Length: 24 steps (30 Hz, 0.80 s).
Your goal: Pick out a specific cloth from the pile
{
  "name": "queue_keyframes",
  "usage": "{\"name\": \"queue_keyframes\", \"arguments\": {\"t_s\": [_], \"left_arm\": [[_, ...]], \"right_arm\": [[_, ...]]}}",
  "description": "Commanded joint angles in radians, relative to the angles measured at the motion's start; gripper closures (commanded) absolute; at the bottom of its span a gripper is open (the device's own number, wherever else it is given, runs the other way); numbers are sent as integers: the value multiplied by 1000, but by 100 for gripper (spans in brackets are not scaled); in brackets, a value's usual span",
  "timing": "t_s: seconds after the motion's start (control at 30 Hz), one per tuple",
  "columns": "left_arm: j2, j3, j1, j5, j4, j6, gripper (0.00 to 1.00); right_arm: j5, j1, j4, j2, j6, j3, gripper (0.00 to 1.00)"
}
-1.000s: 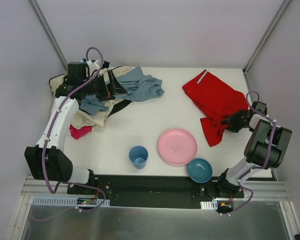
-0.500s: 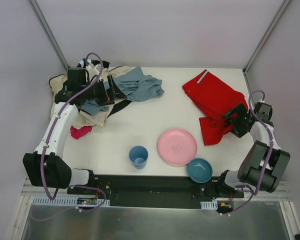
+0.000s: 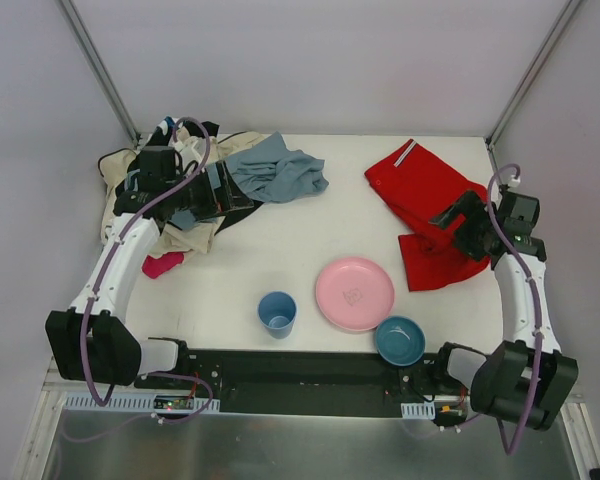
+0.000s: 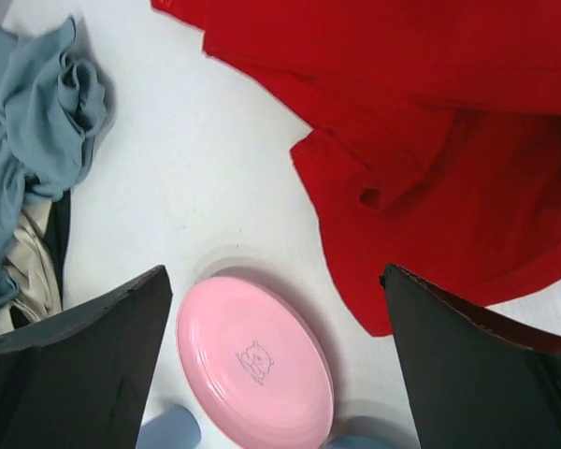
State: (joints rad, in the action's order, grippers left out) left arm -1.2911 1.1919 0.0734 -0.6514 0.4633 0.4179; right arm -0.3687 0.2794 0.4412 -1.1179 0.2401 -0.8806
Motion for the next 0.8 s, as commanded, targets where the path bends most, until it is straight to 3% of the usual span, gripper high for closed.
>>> {"name": "queue_keyframes", "arguments": {"t_s": [0.0, 0.13, 0.23, 0.5, 0.77], "left_arm": [[70, -51, 12, 111, -23, -67, 1], [105, -84, 20, 205, -2, -103, 1], [134, -104, 45, 352, 37, -140, 1], [271, -199, 78, 683, 107, -133, 1], [493, -294, 78, 737, 107, -131, 1]], "right_arm": [[85, -103, 94, 23, -64, -99, 4], [140, -196, 122, 30, -81, -115, 4], [177, -252, 134, 52, -90, -106, 4], [231, -306, 172, 173, -110, -32, 4], [271, -306, 189, 403, -105, 87, 4]]}}
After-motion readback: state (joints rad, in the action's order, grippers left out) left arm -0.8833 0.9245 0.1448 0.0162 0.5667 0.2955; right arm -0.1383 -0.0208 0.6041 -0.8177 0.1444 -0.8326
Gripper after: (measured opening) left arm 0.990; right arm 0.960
